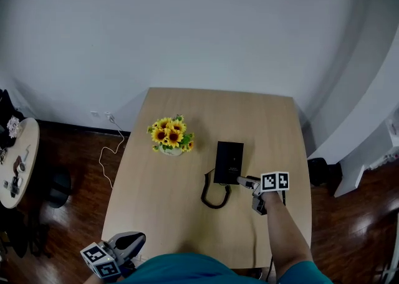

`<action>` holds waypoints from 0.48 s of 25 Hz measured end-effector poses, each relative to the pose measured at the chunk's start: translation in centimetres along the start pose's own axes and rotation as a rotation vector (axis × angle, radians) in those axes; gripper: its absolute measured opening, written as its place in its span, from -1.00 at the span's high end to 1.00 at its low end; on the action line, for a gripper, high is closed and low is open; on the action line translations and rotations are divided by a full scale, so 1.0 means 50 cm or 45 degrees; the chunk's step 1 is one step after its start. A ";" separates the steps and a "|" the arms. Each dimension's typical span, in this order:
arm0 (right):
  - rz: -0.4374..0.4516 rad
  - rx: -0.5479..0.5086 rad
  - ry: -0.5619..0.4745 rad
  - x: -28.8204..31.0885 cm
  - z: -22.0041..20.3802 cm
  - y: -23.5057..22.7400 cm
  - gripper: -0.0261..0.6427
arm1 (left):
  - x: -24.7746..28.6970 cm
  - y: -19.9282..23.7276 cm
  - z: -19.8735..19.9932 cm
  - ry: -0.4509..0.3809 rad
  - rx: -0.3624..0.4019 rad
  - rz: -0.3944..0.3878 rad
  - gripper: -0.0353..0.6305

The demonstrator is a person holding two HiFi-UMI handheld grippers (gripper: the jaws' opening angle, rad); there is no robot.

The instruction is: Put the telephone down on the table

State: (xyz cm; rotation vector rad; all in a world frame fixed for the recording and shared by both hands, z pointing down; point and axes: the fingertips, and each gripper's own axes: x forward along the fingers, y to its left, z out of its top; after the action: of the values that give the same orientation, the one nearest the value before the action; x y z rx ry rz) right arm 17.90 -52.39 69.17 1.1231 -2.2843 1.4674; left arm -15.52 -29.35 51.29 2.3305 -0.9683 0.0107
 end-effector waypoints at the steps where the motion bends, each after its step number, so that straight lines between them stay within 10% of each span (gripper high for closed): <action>1: 0.080 -0.005 -0.047 -0.019 0.000 0.033 0.09 | 0.003 -0.013 0.000 -0.011 0.004 -0.007 0.88; 7: 0.592 0.093 -0.321 -0.171 -0.001 0.201 0.34 | 0.008 -0.097 -0.031 -0.049 0.033 -0.031 0.88; 12: 0.768 0.088 -0.426 -0.282 -0.026 0.249 0.66 | -0.017 -0.139 -0.066 -0.044 0.069 -0.017 0.88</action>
State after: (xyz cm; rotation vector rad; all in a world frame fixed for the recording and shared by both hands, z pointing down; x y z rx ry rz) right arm 18.74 -41.71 53.64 0.7689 -3.0163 1.6561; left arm -10.95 -23.18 50.08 2.3938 -0.9803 -0.0091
